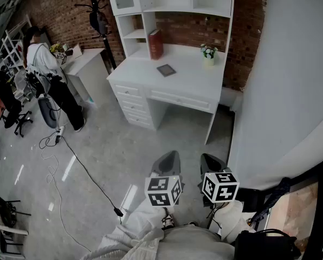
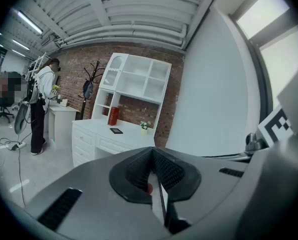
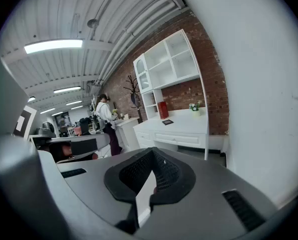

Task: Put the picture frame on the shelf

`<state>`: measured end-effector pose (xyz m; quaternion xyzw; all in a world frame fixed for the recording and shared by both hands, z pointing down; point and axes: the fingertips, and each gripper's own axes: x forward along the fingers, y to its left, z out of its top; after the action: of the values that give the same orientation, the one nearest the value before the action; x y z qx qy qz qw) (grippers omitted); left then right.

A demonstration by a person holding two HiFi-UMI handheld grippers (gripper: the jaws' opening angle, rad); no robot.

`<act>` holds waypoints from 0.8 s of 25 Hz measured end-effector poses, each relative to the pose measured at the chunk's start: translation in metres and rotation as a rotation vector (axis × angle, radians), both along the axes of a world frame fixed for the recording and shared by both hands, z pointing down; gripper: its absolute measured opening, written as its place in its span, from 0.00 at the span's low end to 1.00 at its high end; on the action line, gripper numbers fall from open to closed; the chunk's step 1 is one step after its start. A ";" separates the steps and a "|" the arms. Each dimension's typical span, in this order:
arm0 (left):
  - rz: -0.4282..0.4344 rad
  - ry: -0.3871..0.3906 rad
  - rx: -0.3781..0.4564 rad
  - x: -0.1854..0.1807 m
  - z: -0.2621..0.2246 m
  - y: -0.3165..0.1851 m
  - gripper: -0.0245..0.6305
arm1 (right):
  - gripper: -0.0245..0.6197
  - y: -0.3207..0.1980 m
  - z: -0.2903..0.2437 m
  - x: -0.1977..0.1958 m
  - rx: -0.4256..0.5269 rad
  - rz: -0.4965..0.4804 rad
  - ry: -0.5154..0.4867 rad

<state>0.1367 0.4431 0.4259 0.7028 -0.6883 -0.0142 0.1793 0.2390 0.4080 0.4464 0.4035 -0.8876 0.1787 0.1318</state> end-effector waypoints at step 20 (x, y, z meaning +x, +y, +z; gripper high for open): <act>0.061 -0.027 0.008 -0.070 0.003 -0.016 0.05 | 0.08 -0.011 0.011 -0.064 -0.037 0.089 -0.037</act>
<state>0.0664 0.4271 0.4284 0.7243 -0.6688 -0.0019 0.1676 0.1749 0.3975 0.4570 0.4368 -0.8675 0.2083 0.1150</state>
